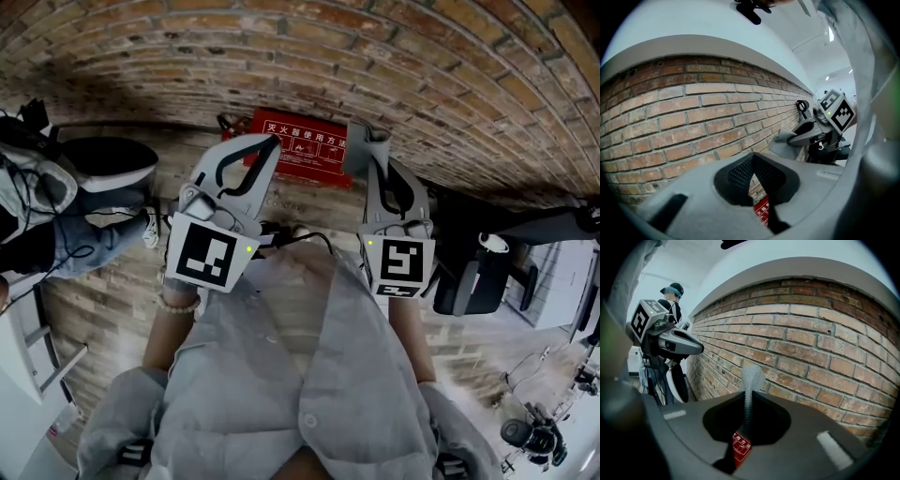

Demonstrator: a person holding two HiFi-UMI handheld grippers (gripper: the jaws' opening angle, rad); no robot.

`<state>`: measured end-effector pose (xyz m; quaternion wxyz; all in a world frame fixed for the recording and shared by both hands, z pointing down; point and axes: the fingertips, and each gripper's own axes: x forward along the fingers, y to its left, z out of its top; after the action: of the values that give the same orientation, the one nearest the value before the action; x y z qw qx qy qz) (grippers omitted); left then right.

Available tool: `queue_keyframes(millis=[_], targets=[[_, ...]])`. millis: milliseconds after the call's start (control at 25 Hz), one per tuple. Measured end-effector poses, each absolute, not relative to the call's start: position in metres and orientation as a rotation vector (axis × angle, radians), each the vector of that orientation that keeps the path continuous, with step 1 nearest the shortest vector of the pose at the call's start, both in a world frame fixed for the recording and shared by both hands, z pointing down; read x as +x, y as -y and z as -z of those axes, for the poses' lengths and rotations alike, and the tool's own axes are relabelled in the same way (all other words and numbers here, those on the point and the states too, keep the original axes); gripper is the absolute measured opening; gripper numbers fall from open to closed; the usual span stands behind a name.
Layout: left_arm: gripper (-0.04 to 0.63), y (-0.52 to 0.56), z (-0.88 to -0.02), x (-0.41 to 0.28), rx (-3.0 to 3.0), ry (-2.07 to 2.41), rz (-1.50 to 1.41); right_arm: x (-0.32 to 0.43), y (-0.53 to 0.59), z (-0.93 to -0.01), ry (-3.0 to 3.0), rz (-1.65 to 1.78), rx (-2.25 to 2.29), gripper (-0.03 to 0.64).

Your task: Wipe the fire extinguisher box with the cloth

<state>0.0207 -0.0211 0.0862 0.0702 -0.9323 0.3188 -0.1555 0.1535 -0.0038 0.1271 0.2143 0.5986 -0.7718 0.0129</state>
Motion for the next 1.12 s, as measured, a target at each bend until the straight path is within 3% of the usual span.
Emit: queue_keyframes(millis=[1120], targets=[[-0.003,0.008,-0.090,0.026,-2.833,-0.951,0.457,0.153,-0.010,-0.130,2.154,-0.091,1.678,0.026]])
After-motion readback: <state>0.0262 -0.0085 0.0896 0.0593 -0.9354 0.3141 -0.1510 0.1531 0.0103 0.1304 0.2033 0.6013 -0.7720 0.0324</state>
